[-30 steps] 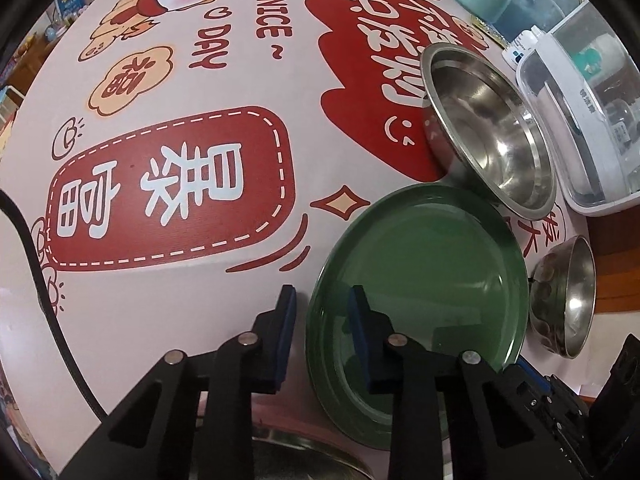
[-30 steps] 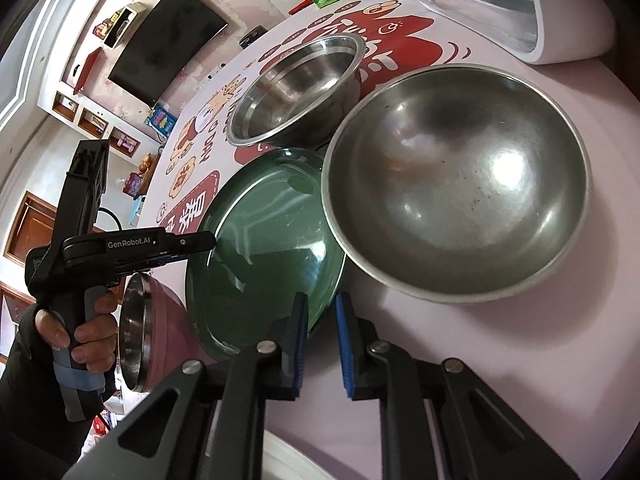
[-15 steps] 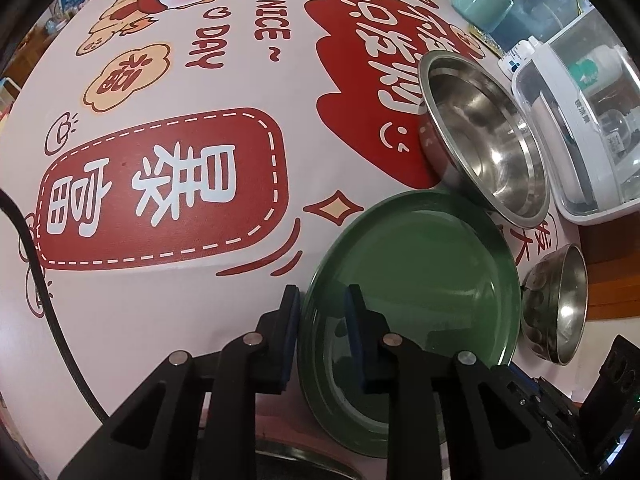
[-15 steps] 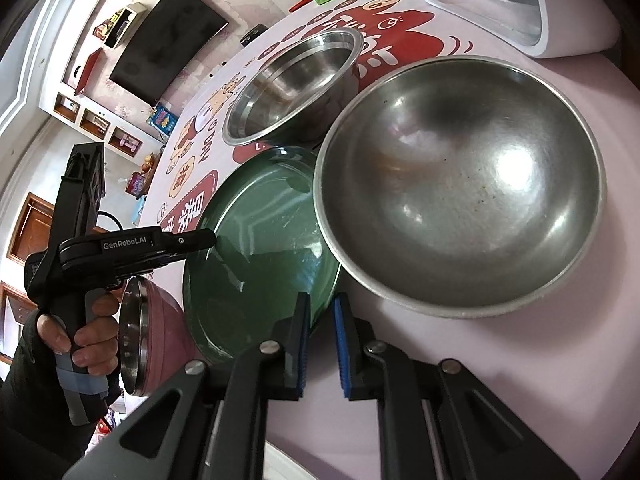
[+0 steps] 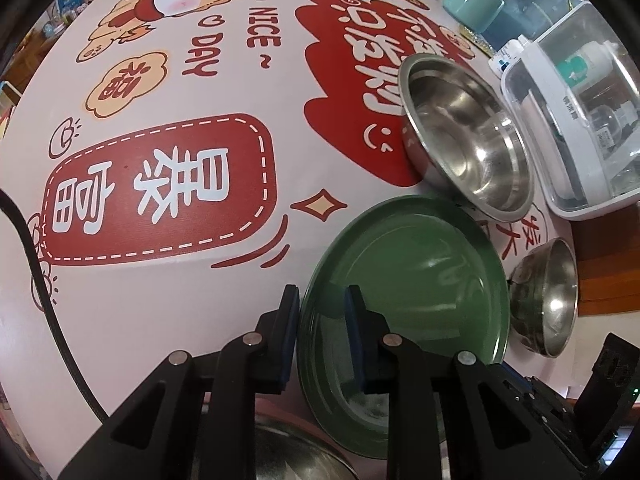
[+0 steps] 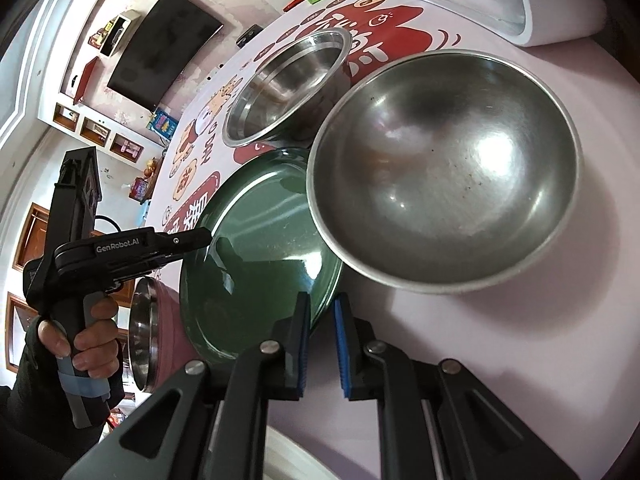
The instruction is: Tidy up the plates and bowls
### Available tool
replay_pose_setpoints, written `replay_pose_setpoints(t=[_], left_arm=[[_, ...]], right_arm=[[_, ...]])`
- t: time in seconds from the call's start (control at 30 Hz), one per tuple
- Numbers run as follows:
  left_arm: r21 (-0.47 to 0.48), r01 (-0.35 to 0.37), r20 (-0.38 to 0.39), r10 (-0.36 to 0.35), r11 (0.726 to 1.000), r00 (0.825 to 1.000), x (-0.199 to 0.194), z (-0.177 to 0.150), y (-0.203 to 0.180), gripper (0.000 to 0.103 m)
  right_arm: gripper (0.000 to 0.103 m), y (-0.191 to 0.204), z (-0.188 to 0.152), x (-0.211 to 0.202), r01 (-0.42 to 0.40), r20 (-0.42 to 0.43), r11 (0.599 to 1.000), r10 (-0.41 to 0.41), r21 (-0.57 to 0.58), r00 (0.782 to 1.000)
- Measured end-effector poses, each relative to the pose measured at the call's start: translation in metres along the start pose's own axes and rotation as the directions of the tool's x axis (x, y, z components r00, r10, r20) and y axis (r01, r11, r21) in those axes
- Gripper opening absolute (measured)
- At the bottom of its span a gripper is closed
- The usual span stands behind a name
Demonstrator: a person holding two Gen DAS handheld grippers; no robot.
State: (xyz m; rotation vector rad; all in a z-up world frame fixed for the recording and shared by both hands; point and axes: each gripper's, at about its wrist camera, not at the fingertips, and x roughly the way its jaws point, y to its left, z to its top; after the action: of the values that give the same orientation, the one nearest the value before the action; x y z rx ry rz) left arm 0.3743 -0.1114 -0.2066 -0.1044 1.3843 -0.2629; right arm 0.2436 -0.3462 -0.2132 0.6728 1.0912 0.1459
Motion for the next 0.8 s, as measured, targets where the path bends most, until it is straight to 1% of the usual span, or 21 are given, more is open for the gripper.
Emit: replay_pose_setpoints(t=[0.6,0.8], left_arm=[[0.020,0.023,0.071,-0.024,1.000,0.997,-0.043,-0.014,-0.015,0.021],[0.030,0.021,0.099,-0.024,0.999,0.995,-0.062,-0.025,-0.018,0.021]], right_arm=[[0.012,0.003,-0.004,-0.019,-0.021,0.013,1.000,0.021,0.005,1.000],[0.012,0.009,-0.009,-0.027,-0.016,0.022,1.000,0.016,-0.021,1.000]])
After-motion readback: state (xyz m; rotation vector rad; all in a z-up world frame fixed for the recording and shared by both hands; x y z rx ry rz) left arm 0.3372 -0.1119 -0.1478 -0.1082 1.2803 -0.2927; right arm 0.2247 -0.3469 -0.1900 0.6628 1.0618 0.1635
